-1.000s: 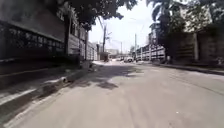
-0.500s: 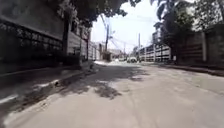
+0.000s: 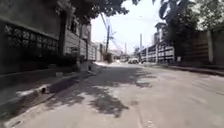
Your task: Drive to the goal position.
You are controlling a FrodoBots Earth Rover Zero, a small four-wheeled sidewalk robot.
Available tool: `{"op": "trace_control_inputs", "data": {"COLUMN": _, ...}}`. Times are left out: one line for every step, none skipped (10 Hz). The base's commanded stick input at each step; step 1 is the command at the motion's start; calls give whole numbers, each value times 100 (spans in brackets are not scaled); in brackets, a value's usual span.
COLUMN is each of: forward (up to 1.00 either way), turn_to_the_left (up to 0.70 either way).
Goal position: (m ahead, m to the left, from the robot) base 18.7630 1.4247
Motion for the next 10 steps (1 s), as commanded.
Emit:
{"op": "trace_control_inputs", "data": {"forward": 100, "turn_to_the_left": 1}}
{"op": "trace_control_inputs", "data": {"forward": 100, "turn_to_the_left": 1}}
{"op": "trace_control_inputs", "data": {"forward": 100, "turn_to_the_left": 1}}
{"op": "trace_control_inputs", "data": {"forward": 100, "turn_to_the_left": 1}}
{"op": "trace_control_inputs", "data": {"forward": 100, "turn_to_the_left": -1}}
{"op": "trace_control_inputs", "data": {"forward": 100, "turn_to_the_left": -39}}
{"op": "trace_control_inputs", "data": {"forward": 100, "turn_to_the_left": -39}}
{"op": "trace_control_inputs", "data": {"forward": 100, "turn_to_the_left": -39}}
{"op": "trace_control_inputs", "data": {"forward": 100, "turn_to_the_left": -39}}
{"op": "trace_control_inputs", "data": {"forward": 100, "turn_to_the_left": -39}}
